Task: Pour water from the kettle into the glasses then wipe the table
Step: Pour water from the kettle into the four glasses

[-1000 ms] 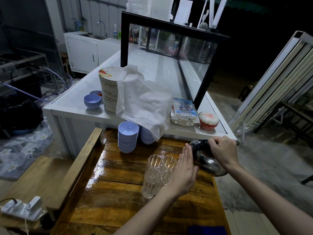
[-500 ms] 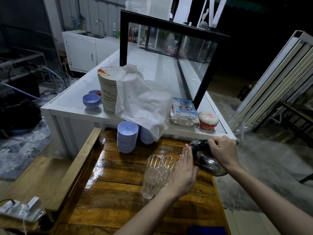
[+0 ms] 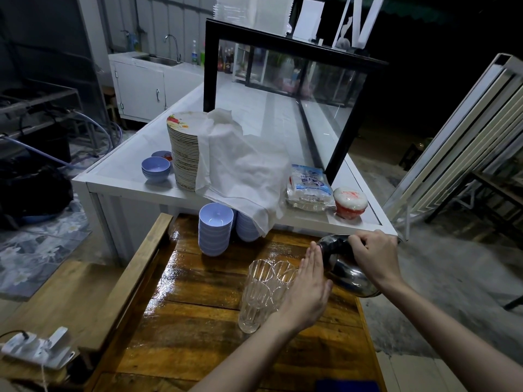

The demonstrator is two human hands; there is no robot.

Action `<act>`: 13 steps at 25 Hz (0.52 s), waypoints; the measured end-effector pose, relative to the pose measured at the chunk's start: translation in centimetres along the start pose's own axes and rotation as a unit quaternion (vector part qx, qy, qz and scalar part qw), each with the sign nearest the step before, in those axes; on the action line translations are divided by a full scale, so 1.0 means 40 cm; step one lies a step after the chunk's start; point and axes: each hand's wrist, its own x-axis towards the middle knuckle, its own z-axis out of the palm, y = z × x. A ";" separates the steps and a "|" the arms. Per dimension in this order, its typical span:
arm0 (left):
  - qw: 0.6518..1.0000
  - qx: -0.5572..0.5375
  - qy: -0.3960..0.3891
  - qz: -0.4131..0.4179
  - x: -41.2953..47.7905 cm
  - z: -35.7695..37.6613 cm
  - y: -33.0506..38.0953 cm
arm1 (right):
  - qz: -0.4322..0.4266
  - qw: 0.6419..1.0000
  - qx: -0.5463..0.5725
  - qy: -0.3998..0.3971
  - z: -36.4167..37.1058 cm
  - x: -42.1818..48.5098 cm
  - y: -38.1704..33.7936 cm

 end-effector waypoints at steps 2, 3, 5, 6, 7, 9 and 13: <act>1.000 0.009 -0.004 0.000 -0.001 -0.002 0.004 | 0.007 1.000 0.006 0.000 -0.002 -0.003 0.001; 1.000 0.015 -0.008 0.001 0.001 0.000 0.002 | 0.013 1.000 0.008 0.003 -0.003 -0.006 0.003; 0.999 0.027 -0.017 0.001 0.006 0.003 0.000 | 0.043 0.999 0.018 0.002 -0.006 -0.015 0.006; 0.999 0.034 -0.024 0.001 0.010 0.002 0.001 | 0.069 0.997 0.032 -0.003 -0.008 -0.020 0.006; 0.999 0.039 -0.032 0.002 0.014 0.003 0.001 | 0.100 0.994 0.050 -0.005 -0.010 -0.029 0.007; 0.998 0.041 -0.045 0.005 0.024 -0.001 0.009 | 0.177 0.980 0.089 0.001 -0.014 -0.048 0.012; 0.998 0.039 -0.038 0.025 0.044 -0.006 0.030 | 0.326 0.928 0.182 0.004 -0.004 -0.093 0.045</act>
